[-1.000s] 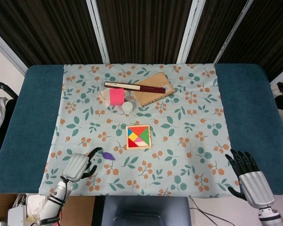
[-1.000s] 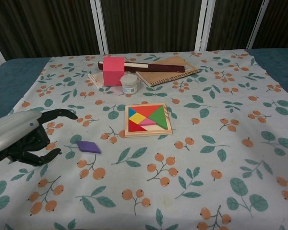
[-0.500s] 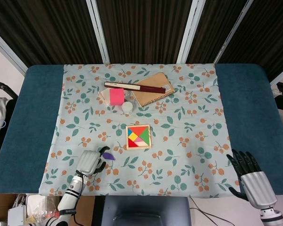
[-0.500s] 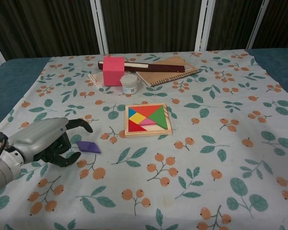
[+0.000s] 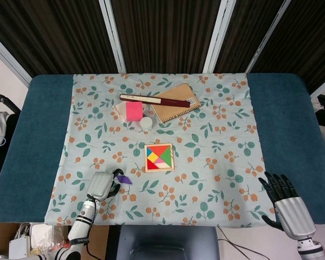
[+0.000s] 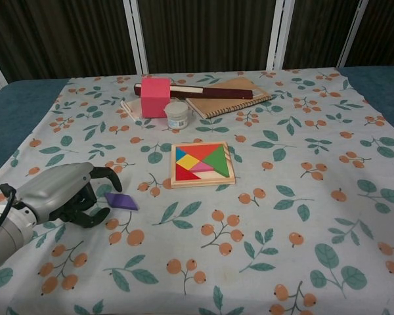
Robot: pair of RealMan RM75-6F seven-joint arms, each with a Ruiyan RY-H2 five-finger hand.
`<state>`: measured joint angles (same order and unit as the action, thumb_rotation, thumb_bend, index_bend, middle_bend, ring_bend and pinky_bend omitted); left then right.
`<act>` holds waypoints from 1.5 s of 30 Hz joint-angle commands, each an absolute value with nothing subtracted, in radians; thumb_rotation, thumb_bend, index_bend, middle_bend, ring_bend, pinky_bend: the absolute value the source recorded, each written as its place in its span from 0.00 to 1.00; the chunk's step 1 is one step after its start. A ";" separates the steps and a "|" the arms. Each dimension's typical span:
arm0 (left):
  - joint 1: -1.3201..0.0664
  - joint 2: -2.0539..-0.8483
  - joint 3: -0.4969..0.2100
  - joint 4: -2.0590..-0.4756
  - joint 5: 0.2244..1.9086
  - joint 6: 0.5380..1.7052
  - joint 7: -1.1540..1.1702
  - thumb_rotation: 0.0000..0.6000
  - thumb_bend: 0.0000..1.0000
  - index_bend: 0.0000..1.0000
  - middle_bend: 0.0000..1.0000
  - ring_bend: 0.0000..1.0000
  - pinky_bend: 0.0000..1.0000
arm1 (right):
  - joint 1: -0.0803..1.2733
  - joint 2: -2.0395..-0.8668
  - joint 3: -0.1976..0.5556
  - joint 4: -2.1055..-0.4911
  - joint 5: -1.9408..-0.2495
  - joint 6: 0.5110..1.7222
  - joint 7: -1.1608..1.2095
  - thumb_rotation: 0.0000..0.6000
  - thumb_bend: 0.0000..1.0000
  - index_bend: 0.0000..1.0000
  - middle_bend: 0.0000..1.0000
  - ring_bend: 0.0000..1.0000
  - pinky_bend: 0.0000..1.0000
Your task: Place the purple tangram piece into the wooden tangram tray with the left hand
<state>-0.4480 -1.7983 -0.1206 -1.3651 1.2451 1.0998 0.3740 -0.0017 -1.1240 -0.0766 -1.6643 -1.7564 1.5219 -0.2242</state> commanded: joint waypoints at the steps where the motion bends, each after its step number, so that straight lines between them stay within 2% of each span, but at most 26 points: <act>1: -0.448 -1.808 -0.119 -1.353 1.251 1.112 0.367 1.00 0.40 0.39 1.00 1.00 1.00 | -0.001 -1.124 -0.076 -1.666 -1.755 1.521 -0.225 1.00 0.12 0.00 0.00 0.00 0.00; 13: -0.450 -1.823 -0.116 -1.326 1.238 1.113 0.352 1.00 0.40 0.42 1.00 1.00 1.00 | -0.004 -1.124 -0.077 -1.665 -1.756 1.528 -0.225 1.00 0.12 0.00 0.00 0.00 0.00; 21: -0.444 -1.832 -0.130 -1.353 1.244 1.158 0.348 1.00 0.40 0.54 1.00 1.00 1.00 | -0.003 -1.124 -0.080 -1.664 -1.759 1.527 -0.223 1.00 0.12 0.00 0.00 0.00 0.00; 26: -0.444 -1.831 -0.164 -1.427 1.197 1.166 0.366 1.00 0.40 0.58 1.00 1.00 1.00 | -0.002 -1.123 -0.082 -1.662 -1.764 1.529 -0.217 1.00 0.12 0.00 0.00 0.00 0.00; 37: -0.461 -1.821 -0.210 -1.531 1.140 1.161 0.375 1.00 0.40 0.57 1.00 1.00 1.00 | -0.003 -1.110 -0.084 -1.662 -1.773 1.542 -0.188 1.00 0.12 0.00 0.00 0.00 0.00; 41: -0.500 -1.816 -0.283 -1.610 1.052 1.097 0.337 1.00 0.40 0.57 1.00 1.00 1.00 | -0.001 -1.102 -0.085 -1.659 -1.773 1.542 -0.173 1.00 0.12 0.00 0.00 0.00 0.00; 45: -0.548 -1.841 -0.311 -1.612 0.995 1.075 0.375 1.00 0.40 0.57 1.00 1.00 1.00 | 0.000 -1.098 -0.084 -1.661 -1.771 1.542 -0.167 1.00 0.12 0.00 0.00 0.00 0.00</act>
<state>-0.5224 -1.8274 -0.2897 -1.6037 1.0218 1.0935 0.3571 -0.0003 -1.0986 -0.0837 -1.6607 -1.7709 1.5418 -0.1668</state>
